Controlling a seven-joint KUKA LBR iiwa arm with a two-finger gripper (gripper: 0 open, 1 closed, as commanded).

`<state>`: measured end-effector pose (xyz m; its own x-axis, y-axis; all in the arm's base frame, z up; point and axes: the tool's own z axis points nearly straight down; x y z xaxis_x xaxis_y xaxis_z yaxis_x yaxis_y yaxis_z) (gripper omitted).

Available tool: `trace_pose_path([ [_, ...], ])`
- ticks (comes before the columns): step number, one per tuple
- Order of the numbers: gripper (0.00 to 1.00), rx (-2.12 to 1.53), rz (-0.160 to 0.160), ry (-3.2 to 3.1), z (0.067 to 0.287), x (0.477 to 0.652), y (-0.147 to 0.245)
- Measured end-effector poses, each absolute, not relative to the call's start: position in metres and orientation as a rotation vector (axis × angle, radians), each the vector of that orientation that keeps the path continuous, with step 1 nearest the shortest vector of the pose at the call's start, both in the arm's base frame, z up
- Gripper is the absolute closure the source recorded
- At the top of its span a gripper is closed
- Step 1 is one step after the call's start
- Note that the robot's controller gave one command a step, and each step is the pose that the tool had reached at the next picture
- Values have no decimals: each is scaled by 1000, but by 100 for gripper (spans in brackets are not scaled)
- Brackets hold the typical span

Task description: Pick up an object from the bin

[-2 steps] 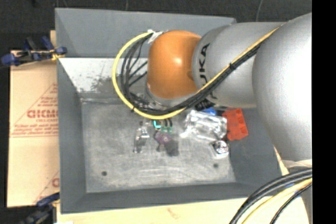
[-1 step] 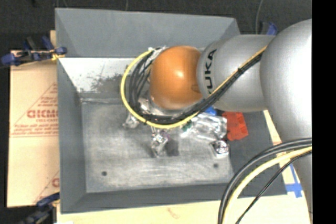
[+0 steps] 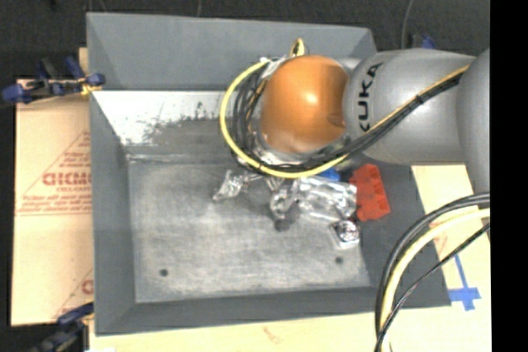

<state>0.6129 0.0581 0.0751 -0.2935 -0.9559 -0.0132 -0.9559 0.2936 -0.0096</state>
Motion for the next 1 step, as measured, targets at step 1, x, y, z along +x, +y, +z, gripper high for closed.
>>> trace_pose_path([
  [1,0,-2084,-1,2333,75,603,-46],
])
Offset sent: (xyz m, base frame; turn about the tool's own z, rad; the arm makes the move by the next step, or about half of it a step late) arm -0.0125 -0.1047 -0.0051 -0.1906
